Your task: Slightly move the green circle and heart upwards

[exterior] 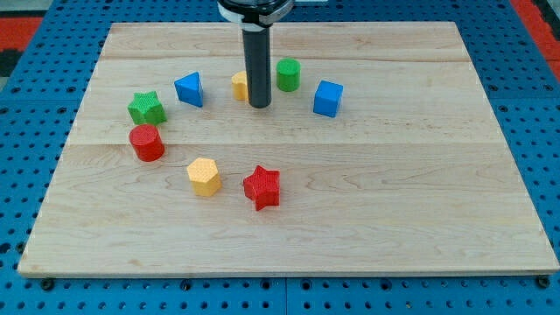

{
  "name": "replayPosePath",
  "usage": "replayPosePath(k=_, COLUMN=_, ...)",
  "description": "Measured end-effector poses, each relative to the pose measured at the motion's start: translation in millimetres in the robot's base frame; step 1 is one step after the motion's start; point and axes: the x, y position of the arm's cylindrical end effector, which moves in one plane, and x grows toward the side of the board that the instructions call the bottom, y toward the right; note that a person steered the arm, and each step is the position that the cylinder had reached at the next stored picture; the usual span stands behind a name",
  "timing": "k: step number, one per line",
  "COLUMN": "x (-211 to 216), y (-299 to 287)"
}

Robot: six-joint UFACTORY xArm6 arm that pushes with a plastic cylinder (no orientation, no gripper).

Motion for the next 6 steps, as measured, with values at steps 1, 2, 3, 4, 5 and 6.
replayPosePath(k=1, x=0.0, y=-11.1)
replayPosePath(k=2, x=0.0, y=-20.0)
replayPosePath(k=3, x=0.0, y=-24.1)
replayPosePath(k=4, x=0.0, y=-24.2)
replayPosePath(k=5, x=0.0, y=-24.2)
replayPosePath(k=6, x=0.6, y=-29.2)
